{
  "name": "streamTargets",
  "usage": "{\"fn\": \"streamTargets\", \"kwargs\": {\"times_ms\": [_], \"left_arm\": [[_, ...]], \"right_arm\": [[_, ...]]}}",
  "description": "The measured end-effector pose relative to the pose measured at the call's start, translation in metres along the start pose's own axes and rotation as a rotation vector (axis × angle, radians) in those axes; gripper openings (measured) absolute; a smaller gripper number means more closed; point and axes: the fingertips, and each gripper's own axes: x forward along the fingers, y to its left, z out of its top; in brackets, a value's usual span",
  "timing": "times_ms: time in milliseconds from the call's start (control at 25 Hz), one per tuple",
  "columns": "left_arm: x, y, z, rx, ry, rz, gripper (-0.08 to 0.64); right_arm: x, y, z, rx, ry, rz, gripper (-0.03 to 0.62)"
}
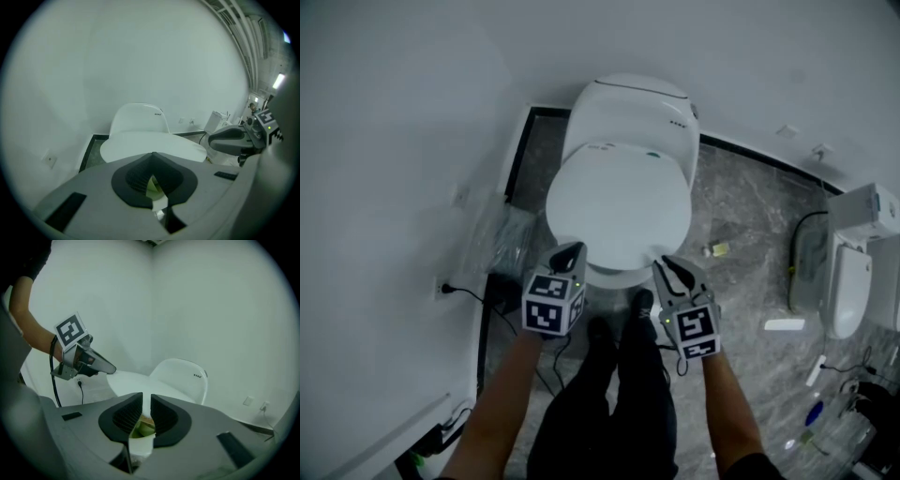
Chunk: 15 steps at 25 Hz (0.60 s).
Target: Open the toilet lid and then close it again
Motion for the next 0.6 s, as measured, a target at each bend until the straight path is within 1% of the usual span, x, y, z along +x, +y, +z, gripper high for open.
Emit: {"fn": "streamTargets", "kwargs": {"times_ms": [120,400,600], "left_arm": [[0.002,0.000,-0.013,0.004,0.014,0.000,0.009],[0.007,0.000,-0.037,-0.015,0.031,-0.011,0.009],[0.015,0.002,-0.056,-0.014,0.049,-0.005,0.009]], "right_arm": [[0.013,0.012,0.000,0.074,0.008,0.000,0.024],[0.040,0.027,-0.019,0.180,0.060,0.017,0.014],[0.052,0.036,-0.044,0.234,0.134,0.024,0.012]]}}
